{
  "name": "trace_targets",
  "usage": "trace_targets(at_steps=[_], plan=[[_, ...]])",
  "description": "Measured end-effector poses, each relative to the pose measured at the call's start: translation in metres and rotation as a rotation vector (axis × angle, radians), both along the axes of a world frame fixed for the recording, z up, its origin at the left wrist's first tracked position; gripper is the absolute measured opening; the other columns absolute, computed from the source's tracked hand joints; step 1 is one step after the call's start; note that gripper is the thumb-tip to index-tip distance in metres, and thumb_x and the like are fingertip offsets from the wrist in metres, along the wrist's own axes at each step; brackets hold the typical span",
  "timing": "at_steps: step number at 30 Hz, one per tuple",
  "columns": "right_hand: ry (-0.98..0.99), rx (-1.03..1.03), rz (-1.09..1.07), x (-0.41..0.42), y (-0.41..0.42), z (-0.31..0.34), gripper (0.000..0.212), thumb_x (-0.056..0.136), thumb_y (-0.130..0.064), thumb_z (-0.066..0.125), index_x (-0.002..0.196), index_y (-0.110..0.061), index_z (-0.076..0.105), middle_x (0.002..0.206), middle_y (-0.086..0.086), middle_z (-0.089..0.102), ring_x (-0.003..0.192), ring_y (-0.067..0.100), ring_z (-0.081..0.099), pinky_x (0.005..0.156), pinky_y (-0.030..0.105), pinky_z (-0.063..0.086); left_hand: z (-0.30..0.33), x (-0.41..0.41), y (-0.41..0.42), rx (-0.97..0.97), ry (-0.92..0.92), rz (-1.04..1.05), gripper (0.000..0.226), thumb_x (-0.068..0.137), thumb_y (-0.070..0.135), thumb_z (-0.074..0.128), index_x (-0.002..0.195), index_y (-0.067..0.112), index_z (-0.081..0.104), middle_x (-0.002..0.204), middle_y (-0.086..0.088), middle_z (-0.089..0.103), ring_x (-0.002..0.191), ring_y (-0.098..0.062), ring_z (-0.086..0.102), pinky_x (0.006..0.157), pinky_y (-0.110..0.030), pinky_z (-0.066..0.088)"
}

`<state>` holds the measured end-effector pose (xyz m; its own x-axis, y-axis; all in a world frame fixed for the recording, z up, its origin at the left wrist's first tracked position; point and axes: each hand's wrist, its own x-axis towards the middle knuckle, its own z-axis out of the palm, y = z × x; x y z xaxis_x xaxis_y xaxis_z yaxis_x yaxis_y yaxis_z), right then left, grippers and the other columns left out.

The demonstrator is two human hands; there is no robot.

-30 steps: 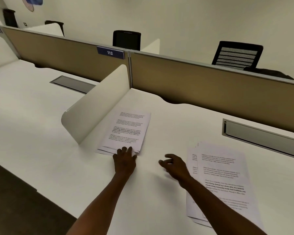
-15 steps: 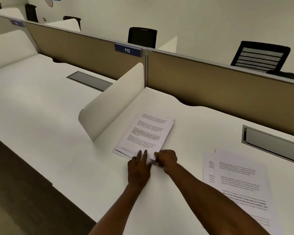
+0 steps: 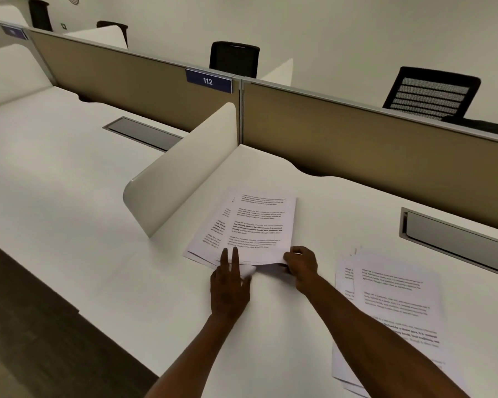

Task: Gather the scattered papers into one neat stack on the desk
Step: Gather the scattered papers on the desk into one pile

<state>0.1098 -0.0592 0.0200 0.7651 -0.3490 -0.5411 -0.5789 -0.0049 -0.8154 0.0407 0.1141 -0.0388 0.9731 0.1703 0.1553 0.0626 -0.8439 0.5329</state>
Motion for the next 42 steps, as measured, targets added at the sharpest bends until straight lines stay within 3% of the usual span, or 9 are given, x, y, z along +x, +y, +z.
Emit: trace_targets(at_steps=[9,12,15,17,23,28,36,40,42], plan=[[-0.074,0.288,-0.130,-0.032,-0.089,0.007,0.024,0.088,0.011,0.057,0.102,-0.007,0.063,0.100,0.018,0.066,0.069,0.028,0.066,0.054,0.029,0.057,0.022,-0.003,-0.039,-0.041,0.019,0.000,0.092,0.077,0.035,0.067,0.155,0.013,0.024,0.160,-0.015,0.022,0.143,-0.035,0.025,0.121,-0.046,0.019],[-0.095,0.327,-0.138,-0.048,-0.124,0.013,0.029,0.089,0.010,0.057,0.108,-0.010,0.064,0.100,0.016,0.068,0.072,0.028,0.066,0.057,0.029,0.057,0.040,0.002,-0.061,-0.527,0.136,0.079,0.069,0.088,0.028,0.061,0.151,0.021,0.033,0.154,-0.008,0.039,0.139,-0.029,0.035,0.116,-0.045,0.032],[-0.046,0.324,-0.161,-0.064,-0.156,0.016,0.038,0.087,0.012,0.052,0.109,-0.015,0.066,0.099,0.015,0.068,0.075,0.029,0.063,0.056,0.032,0.054,0.060,0.007,-0.078,-1.326,0.377,0.320,0.033,0.091,0.034,0.055,0.121,0.021,0.060,0.122,-0.013,0.067,0.102,-0.030,0.064,0.080,-0.039,0.055],[0.018,0.257,-0.135,-0.074,-0.172,0.014,0.042,0.085,0.009,0.049,0.111,-0.017,0.068,0.101,0.015,0.067,0.078,0.029,0.060,0.054,0.032,0.052,0.066,0.005,-0.086,-1.516,0.549,0.314,0.028,0.091,0.037,0.060,0.112,0.018,0.064,0.105,-0.011,0.072,0.090,-0.029,0.068,0.064,-0.034,0.056],[0.039,0.047,-0.017,-0.102,-0.195,0.005,0.027,0.084,-0.022,0.074,0.109,-0.018,0.066,0.098,0.009,0.069,0.074,0.028,0.069,0.056,0.038,0.060,0.058,-0.010,-0.119,-1.282,0.652,0.025,0.044,0.091,0.002,0.063,0.133,0.015,0.059,0.124,-0.009,0.069,0.108,-0.031,0.066,0.083,-0.042,0.058],[-0.099,-0.140,0.022,-0.129,-0.223,0.002,0.027,0.084,-0.007,0.069,0.110,-0.014,0.064,0.111,0.010,0.067,0.102,0.030,0.065,0.087,0.047,0.057,0.058,-0.021,-0.148,-1.081,0.627,-0.122,0.051,0.090,0.004,0.066,0.138,0.015,0.052,0.125,-0.009,0.068,0.110,-0.029,0.067,0.093,-0.052,0.055],[-0.162,-0.127,-0.198,-0.193,-0.286,-0.002,0.025,0.087,-0.004,0.068,0.109,-0.015,0.064,0.103,0.015,0.072,0.096,0.035,0.068,0.086,0.052,0.056,0.056,-0.047,-0.200,-0.894,0.598,-0.334,0.052,0.088,0.012,0.070,0.137,0.022,0.054,0.109,-0.006,0.072,0.095,-0.021,0.071,0.067,-0.035,0.062],[-0.089,-0.325,-0.183,-0.206,-0.294,-0.006,0.026,0.087,-0.010,0.069,0.111,-0.018,0.064,0.106,0.011,0.070,0.095,0.028,0.066,0.086,0.041,0.054,0.045,-0.063,-0.225,-0.729,0.639,-0.399,0.052,0.087,0.010,0.070,0.135,0.021,0.054,0.112,-0.012,0.069,0.092,-0.025,0.070,0.074,-0.039,0.062],[-0.084,-0.416,-0.166,-0.208,-0.292,-0.009,0.025,0.086,-0.010,0.070,0.110,-0.017,0.064,0.106,0.011,0.071,0.092,0.026,0.064,0.085,0.036,0.052,0.040,-0.066,-0.232,-0.577,0.595,-0.421,0.051,0.085,0.014,0.071,0.134,0.021,0.056,0.117,-0.008,0.069,0.089,-0.013,0.065,0.074,-0.023,0.057]])
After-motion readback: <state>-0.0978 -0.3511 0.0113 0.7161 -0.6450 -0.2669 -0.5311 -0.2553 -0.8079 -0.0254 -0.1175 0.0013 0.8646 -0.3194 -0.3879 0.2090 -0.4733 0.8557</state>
